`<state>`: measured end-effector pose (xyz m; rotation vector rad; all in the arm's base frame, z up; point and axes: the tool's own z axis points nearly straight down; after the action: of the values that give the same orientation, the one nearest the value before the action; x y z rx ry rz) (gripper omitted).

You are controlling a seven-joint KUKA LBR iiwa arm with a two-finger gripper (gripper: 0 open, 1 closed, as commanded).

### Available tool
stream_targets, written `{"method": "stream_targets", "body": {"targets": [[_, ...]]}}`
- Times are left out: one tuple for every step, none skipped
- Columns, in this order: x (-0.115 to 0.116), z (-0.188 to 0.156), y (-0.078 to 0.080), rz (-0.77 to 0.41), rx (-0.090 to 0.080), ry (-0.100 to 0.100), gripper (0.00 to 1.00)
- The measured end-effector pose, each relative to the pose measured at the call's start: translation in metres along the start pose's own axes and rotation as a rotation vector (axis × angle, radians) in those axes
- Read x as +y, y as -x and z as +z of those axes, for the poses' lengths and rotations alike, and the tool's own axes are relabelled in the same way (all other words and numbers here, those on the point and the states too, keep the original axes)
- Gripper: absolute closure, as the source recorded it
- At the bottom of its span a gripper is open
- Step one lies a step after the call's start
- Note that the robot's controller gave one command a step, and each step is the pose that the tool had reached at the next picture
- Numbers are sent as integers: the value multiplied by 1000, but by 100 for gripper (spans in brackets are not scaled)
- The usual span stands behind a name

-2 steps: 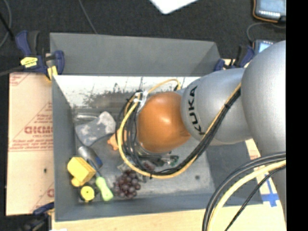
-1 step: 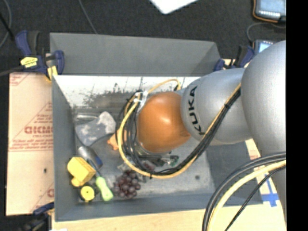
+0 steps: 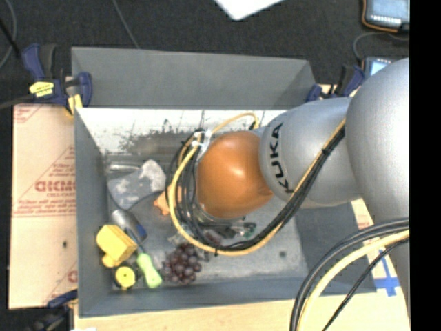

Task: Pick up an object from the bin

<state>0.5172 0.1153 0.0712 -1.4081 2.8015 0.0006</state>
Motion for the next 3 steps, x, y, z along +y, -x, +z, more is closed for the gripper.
{"method": "stream_targets", "body": {"targets": [[1,-5,-1,1,1,2,100],[1,-22,-1,2,1,2,100],[0,-35,-1,2,2,2,100]]}}
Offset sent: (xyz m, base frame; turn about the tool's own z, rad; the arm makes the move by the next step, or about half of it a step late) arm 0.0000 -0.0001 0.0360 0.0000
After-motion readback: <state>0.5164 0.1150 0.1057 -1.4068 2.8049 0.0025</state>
